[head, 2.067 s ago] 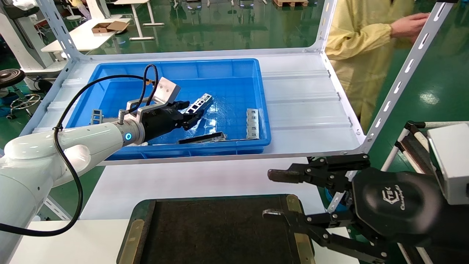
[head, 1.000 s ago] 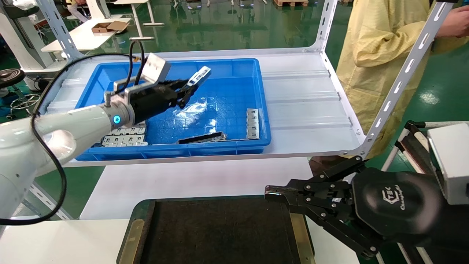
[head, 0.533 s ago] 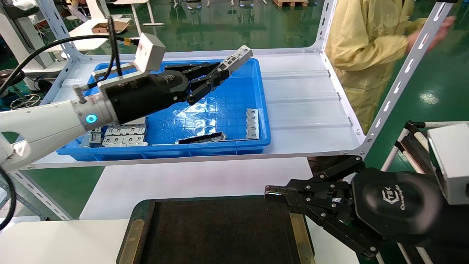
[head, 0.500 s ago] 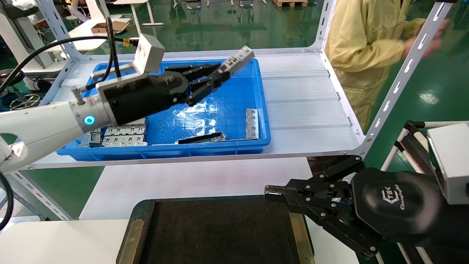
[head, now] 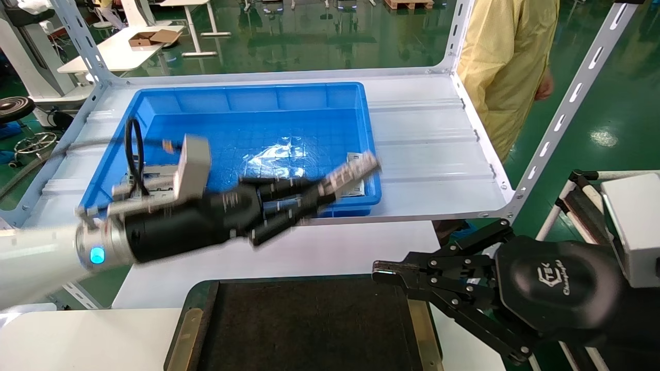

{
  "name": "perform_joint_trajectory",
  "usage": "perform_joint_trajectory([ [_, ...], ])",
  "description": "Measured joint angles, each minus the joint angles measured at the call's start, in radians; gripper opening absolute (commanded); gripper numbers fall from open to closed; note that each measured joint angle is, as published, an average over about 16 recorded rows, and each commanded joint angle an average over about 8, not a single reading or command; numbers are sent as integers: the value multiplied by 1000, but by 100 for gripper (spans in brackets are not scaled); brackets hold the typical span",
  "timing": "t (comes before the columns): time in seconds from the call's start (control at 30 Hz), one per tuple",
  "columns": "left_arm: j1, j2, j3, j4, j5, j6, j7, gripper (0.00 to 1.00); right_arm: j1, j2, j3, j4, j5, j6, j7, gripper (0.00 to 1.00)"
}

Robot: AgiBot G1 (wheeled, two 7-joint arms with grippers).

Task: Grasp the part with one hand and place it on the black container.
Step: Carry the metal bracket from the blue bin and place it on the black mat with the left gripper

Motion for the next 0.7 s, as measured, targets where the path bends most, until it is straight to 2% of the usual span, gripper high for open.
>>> perform_joint_trajectory([
  [0.17, 135, -36, 1, -145, -38, 10, -58, 0, 0, 0, 0, 0, 0, 0, 0, 0],
  [0.37, 302, -79, -1, -335, -78, -37, -131, 0, 0, 0, 0, 0, 0, 0, 0, 0],
  [0.53, 438, -106, -7, -477, -92, -122, -188, 0, 0, 0, 0, 0, 0, 0, 0, 0],
  [0.7, 571, -121, -15, -605, -84, -258, -246, 0, 0, 0, 0, 0, 0, 0, 0, 0],
])
